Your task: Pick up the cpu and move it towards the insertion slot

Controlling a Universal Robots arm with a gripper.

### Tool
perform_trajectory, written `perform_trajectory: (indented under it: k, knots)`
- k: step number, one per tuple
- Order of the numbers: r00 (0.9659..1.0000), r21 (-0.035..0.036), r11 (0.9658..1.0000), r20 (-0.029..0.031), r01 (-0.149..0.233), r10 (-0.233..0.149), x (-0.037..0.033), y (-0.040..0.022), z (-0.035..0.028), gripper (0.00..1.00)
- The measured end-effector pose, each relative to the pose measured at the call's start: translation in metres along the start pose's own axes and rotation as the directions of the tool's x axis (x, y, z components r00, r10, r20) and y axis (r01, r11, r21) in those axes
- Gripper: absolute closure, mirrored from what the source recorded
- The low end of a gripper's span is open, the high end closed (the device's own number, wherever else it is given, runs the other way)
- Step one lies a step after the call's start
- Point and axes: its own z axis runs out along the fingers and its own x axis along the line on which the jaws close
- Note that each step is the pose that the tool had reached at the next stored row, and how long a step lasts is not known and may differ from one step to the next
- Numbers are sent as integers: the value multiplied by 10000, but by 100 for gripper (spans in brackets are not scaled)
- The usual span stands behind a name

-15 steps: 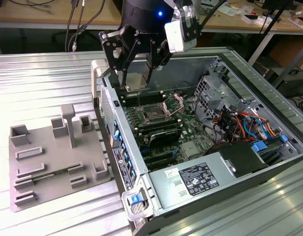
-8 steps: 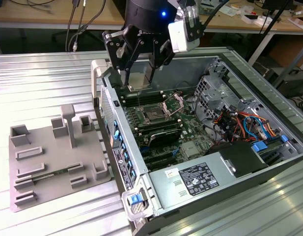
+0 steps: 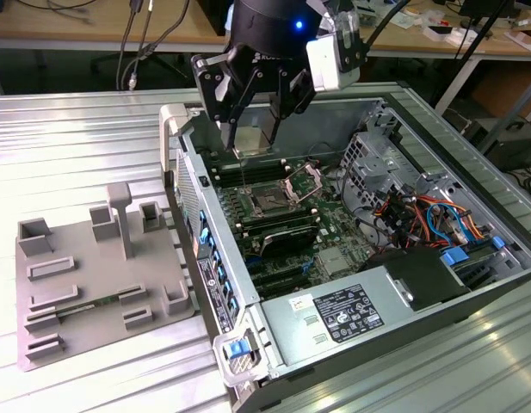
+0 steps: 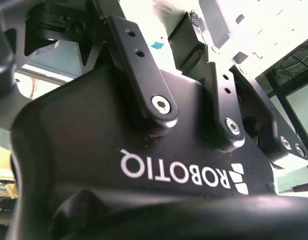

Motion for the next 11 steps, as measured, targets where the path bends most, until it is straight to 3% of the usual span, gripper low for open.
perform_trajectory:
  k: [11]
  knots:
    - [10000,0,10000,1,0,0,-152,-5,0,45]
